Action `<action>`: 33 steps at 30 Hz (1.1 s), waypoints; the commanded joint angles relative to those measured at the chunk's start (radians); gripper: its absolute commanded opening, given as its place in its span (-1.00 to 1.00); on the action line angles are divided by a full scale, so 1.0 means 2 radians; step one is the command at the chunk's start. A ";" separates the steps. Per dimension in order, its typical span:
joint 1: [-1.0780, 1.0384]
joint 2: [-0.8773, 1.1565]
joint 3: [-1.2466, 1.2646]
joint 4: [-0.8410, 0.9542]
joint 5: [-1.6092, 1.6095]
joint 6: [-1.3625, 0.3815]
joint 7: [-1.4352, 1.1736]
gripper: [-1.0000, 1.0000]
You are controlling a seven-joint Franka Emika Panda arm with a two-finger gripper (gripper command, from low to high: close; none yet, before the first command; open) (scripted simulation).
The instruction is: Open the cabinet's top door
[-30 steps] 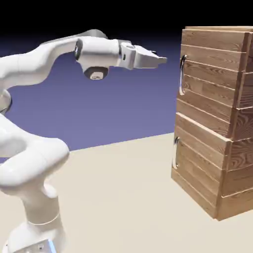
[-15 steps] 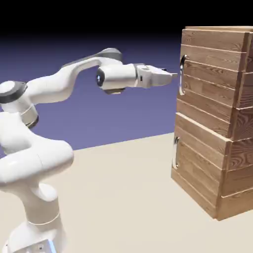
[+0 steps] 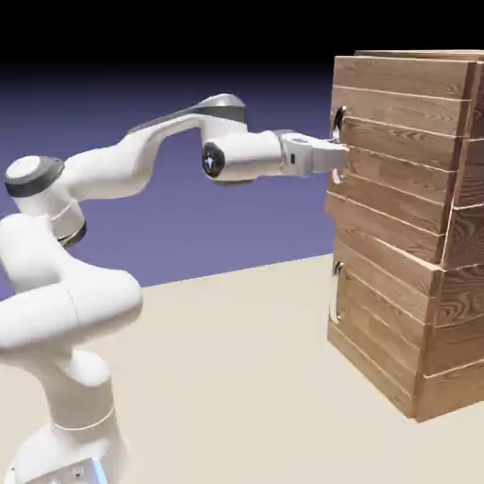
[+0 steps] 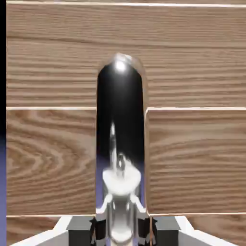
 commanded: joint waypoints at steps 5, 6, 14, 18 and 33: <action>0.036 0.014 -0.052 -0.071 -0.017 -0.108 -0.042 -1.00; 0.041 0.018 -0.063 -0.083 -0.024 -0.130 -0.050 -1.00; 0.050 0.058 -0.157 -0.151 -0.098 -0.304 -0.106 -1.00; 0.036 0.090 -0.203 -0.164 -0.148 -0.391 -0.134 -1.00; -0.079 0.323 -0.304 -0.070 -0.402 -0.679 -0.282 -1.00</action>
